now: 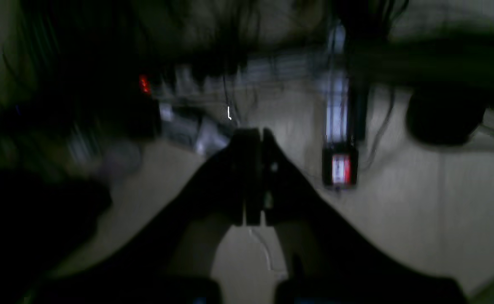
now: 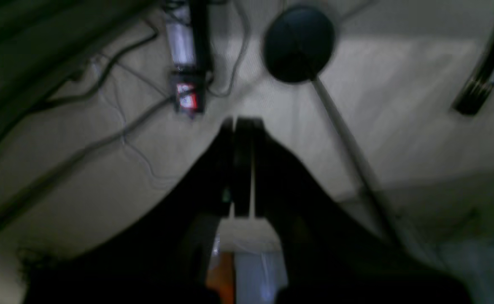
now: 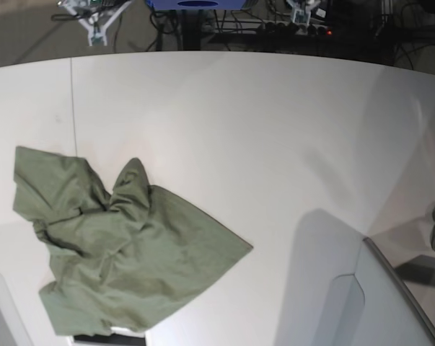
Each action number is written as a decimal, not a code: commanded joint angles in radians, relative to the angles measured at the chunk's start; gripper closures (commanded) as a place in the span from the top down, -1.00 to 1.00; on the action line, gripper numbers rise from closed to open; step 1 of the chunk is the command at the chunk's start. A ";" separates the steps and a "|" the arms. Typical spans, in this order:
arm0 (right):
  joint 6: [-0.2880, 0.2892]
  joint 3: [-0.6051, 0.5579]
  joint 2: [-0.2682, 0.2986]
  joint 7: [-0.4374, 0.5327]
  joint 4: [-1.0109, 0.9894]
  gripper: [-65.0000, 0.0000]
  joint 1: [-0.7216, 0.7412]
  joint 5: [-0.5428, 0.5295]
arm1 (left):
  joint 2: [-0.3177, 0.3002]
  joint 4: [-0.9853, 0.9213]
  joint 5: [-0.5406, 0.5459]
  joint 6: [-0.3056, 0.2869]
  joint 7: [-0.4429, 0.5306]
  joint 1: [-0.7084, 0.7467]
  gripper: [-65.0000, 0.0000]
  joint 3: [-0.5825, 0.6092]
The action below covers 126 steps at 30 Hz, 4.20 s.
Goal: Layout the t-shirt on the table in an organized manner, then fold the t-shirt properly
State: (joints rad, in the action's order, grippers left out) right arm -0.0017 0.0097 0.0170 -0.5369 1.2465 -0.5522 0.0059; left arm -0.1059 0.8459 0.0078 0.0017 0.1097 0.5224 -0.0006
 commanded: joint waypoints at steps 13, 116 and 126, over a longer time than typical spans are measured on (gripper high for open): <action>0.009 0.129 0.037 -0.311 0.615 -1.00 -0.065 -0.002 | -0.047 0.700 0.001 -0.001 -0.109 0.232 -1.00 -0.137; 0.429 0.847 0.014 -0.317 0.454 0.40 0.363 -0.369 | -0.027 0.557 0.209 -0.004 -0.611 -0.525 0.25 0.480; 0.429 0.840 0.014 -0.317 0.450 0.40 0.363 -0.369 | -0.001 0.332 0.209 0.001 -0.330 -0.655 0.25 0.750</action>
State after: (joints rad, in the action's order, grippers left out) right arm 0.4271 0.8463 0.0166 -0.8707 1.6817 -0.1940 -0.3523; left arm -0.1196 1.1606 0.2123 -0.0002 -0.2451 -0.1120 0.7544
